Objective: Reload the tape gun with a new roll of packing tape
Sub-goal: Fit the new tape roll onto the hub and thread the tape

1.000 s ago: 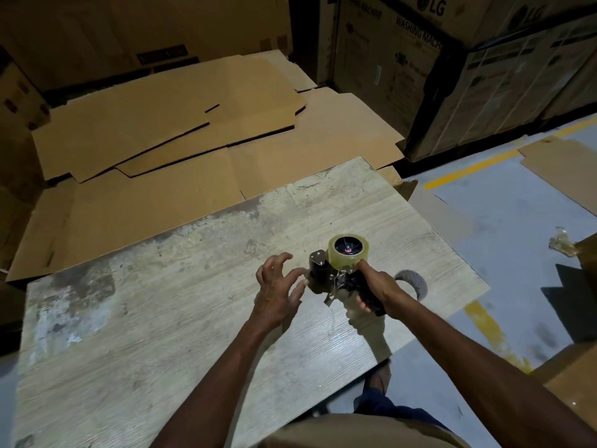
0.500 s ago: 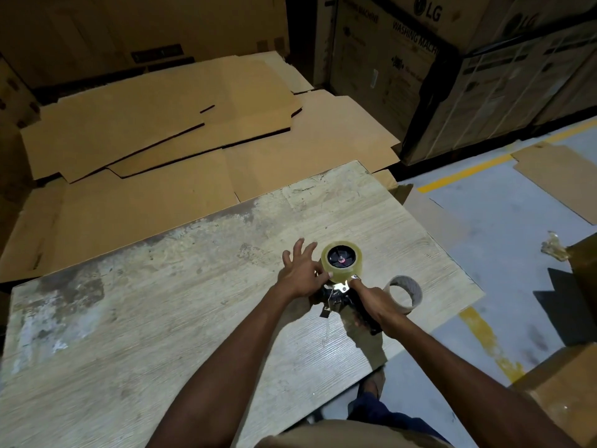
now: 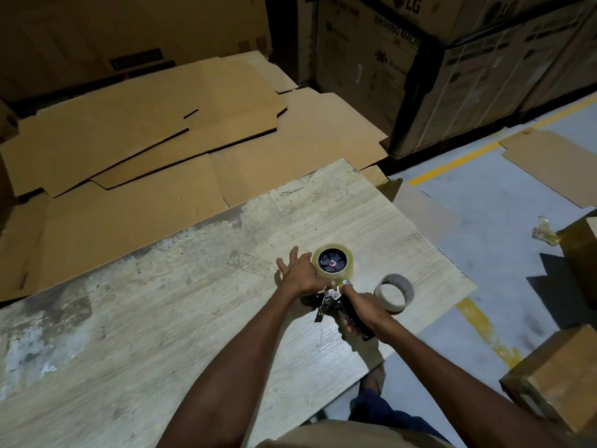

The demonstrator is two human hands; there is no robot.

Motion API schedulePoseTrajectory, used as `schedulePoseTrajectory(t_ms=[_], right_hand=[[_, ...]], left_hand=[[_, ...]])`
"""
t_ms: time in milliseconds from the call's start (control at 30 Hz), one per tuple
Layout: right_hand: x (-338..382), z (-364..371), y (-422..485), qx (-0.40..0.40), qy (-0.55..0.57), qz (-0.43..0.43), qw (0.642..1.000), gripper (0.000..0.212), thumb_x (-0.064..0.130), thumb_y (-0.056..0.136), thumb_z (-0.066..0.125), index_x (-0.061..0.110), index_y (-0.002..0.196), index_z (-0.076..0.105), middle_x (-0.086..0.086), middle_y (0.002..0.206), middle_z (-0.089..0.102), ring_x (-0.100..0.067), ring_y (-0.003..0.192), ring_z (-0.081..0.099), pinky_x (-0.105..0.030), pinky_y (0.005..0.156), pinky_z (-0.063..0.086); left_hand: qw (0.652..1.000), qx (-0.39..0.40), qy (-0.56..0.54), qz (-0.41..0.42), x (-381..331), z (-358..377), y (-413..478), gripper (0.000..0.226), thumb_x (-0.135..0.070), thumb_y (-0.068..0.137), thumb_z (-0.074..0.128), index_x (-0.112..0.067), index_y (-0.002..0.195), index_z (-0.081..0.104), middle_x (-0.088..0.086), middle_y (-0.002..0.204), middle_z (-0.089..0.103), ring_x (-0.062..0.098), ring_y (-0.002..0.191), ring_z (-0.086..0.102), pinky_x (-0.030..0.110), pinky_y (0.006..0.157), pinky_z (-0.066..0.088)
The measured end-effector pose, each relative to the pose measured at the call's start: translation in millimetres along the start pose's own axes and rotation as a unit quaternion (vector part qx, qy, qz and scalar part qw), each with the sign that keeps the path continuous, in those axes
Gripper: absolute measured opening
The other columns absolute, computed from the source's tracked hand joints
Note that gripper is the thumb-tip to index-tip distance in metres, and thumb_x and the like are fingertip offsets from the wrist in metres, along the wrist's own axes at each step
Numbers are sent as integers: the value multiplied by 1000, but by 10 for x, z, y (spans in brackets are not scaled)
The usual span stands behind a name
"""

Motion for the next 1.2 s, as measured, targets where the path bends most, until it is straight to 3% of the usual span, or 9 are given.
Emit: schedulePoseTrajectory(t_ms=[167, 300, 433, 600, 667, 733, 900, 1133, 1200], right_hand=[[-28, 36, 44, 26, 6, -5, 1000, 90, 77, 88, 40, -4, 73, 77, -24, 76, 76, -28, 60, 69, -37, 68, 58], [3, 39, -11, 29, 22, -8, 999, 80, 72, 92, 42, 4, 65, 75, -22, 71, 75, -28, 59, 65, -35, 63, 53], [12, 51, -25, 37, 40, -5, 999, 78, 71, 91, 44, 2, 72, 75, -24, 77, 76, -29, 60, 67, -38, 66, 53], [7, 38, -24, 41, 47, 1, 998, 75, 73, 87, 48, 3, 75, 72, -20, 72, 74, -29, 58, 66, -38, 63, 52], [10, 18, -34, 43, 45, 1, 998, 76, 74, 86, 49, 3, 77, 73, -20, 73, 74, -30, 59, 66, -36, 61, 52], [14, 16, -43, 47, 42, 0, 998, 76, 75, 86, 50, 3, 81, 74, -20, 73, 75, -29, 59, 67, -34, 58, 51], [23, 14, -77, 35, 41, -7, 999, 74, 72, 89, 50, 2, 80, 73, -18, 71, 74, -26, 55, 66, -29, 52, 50], [31, -33, -86, 37, 35, -10, 999, 70, 68, 92, 51, 3, 80, 75, -17, 70, 75, -25, 54, 66, -33, 59, 51], [13, -35, -64, 40, 35, -9, 999, 74, 69, 91, 52, -1, 87, 77, -17, 70, 75, -25, 54, 66, -33, 59, 51]], left_hand=[[998, 12, -60, 1, -57, -12, -46, 59, -39, 81, 81, -26, 135, 62, -2, 158, 43, 25, 159, -6, 59, 120, 3], [997, 13, -67, 32, -166, -76, -192, 69, -42, 88, 77, -24, 148, 48, 4, 159, 40, 31, 159, -7, 55, 121, -3], [997, 9, -65, 36, -191, -96, -303, 76, -44, 93, 71, -22, 156, 35, 4, 164, 32, 29, 158, -12, 59, 121, -5], [999, 9, -21, 44, -99, 5, -187, 66, -44, 91, 69, -20, 148, 46, 3, 164, 30, 28, 159, -11, 67, 120, -8], [998, 14, 31, 51, -55, 40, -146, 38, -43, 90, 66, -17, 118, 67, 6, 168, 23, 30, 158, -12, 69, 118, -10], [996, 14, 74, 54, 10, 75, -121, 25, -41, 93, 59, -19, 86, 68, 8, 170, 16, 31, 158, -14, 69, 116, -10], [995, -9, 71, 71, 82, 115, -108, 34, -36, 100, 49, -16, 111, 76, 6, 171, 15, 30, 158, -12, 68, 118, -7], [997, 26, 17, 73, 87, 155, -105, 32, -35, 96, 58, -16, 114, 75, 0, 170, 19, 27, 158, -7, 67, 118, -10], [997, 25, 18, 68, 83, 122, -107, 29, -35, 93, 60, -13, 106, 73, 0, 167, 25, 28, 158, -4, 67, 118, -8]])
Point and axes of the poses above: each hand's wrist, its own y-axis towards the middle knuckle, its own z-axis out of the palm, x = y × z, the point moved 10 cm from there along y, towards the middle knuckle
